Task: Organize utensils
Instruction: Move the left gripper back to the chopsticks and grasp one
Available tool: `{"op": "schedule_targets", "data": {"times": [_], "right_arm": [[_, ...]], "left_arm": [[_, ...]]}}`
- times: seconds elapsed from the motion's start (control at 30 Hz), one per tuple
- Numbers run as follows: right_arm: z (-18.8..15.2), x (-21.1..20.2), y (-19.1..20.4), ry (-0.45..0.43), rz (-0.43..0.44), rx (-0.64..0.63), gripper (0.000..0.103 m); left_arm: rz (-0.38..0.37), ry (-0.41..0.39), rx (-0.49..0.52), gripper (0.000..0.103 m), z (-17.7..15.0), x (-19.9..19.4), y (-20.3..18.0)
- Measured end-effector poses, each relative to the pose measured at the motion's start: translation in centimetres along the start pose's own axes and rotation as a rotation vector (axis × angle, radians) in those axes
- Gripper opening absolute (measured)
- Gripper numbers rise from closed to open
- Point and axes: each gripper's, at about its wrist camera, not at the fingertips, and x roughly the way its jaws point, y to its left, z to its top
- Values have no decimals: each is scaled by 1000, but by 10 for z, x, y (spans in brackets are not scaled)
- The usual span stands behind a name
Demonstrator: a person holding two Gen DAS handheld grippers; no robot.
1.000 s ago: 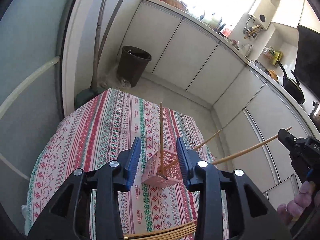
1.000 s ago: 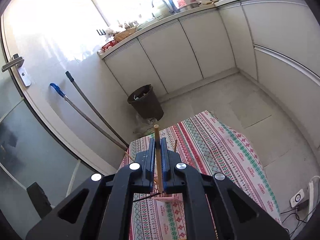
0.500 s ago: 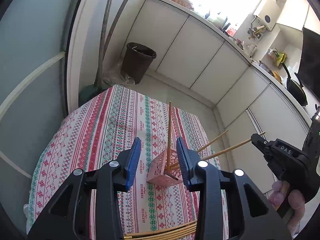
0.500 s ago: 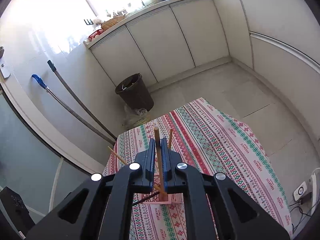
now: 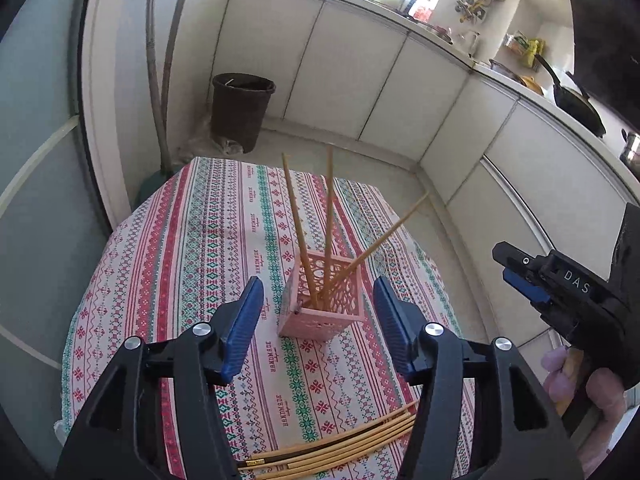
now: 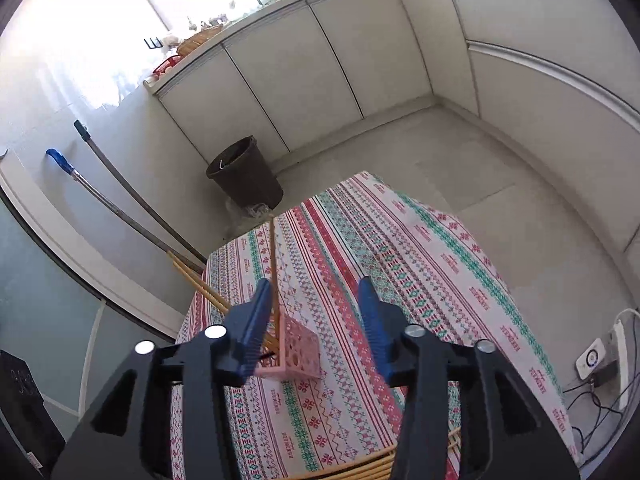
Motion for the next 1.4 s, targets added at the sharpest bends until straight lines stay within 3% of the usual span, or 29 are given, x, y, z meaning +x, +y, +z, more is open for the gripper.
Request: {"op": "schedule_targets", "data": {"times": [0.17, 0.3, 0.5, 0.67, 0.73, 0.87, 1.17, 1.4], "right_arm": [[-36, 7, -52, 64, -69, 47, 80], [-64, 9, -99, 116, -137, 105, 89], [-96, 4, -159, 163, -262, 138, 93], [-104, -7, -200, 161, -324, 228, 94], [-105, -11, -209, 167, -287, 277, 95], [-107, -8, -215, 195, -293, 292, 96], [-116, 6, -228, 284, -228, 422, 96], [-115, 5, -226, 267, -231, 414, 96]], "left_arm": [[-5, 65, 122, 80, -17, 19, -28], [-16, 181, 233, 95, -36, 53, -54], [-11, 459, 455, 96, -85, 120, -94], [-19, 584, 573, 96, -111, 152, -118], [-15, 612, 595, 96, -115, 162, -124], [8, 689, 598, 96, -122, 183, -132], [76, 734, 624, 96, -129, 215, -144], [90, 716, 629, 96, -130, 224, -149]]}}
